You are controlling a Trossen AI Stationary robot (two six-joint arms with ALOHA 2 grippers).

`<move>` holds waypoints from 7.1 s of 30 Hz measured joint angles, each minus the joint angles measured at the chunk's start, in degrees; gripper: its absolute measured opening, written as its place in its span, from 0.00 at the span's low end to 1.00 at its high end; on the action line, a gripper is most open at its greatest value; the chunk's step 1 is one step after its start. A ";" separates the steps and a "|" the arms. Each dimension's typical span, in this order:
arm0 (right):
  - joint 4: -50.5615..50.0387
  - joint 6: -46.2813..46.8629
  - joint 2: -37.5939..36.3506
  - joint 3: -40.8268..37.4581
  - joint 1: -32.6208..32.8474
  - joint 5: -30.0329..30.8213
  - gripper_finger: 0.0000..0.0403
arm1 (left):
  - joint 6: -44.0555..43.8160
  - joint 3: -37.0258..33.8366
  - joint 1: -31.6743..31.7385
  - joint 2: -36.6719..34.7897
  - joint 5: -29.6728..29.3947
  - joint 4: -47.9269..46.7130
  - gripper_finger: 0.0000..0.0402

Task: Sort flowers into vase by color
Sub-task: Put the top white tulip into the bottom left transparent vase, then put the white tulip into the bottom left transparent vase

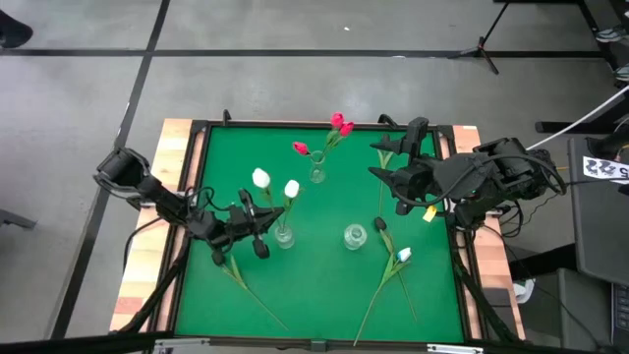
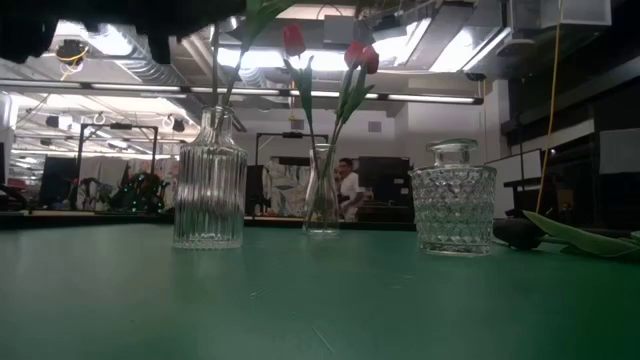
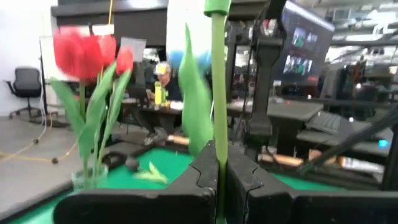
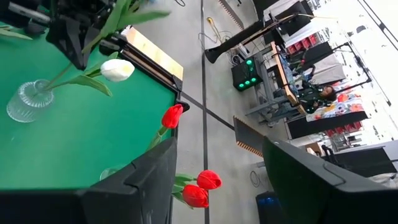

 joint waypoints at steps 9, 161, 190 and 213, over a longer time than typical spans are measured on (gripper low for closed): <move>0.01 0.13 0.01 0.00 0.00 0.11 0.59 | -3.20 -1.13 -0.75 7.75 0.48 6.46 0.00; 25.03 11.80 16.90 -63.98 16.26 -40.96 0.05 | -69.26 -4.42 -18.28 -27.09 -5.93 -55.06 0.66; -17.70 22.05 17.22 -30.87 15.67 -17.53 0.02 | -77.59 -3.87 -18.28 -27.09 6.47 -47.37 0.66; -2.15 -30.51 26.05 -13.11 -1.31 32.16 0.05 | -77.63 -3.80 -18.32 -27.09 10.25 -48.28 0.66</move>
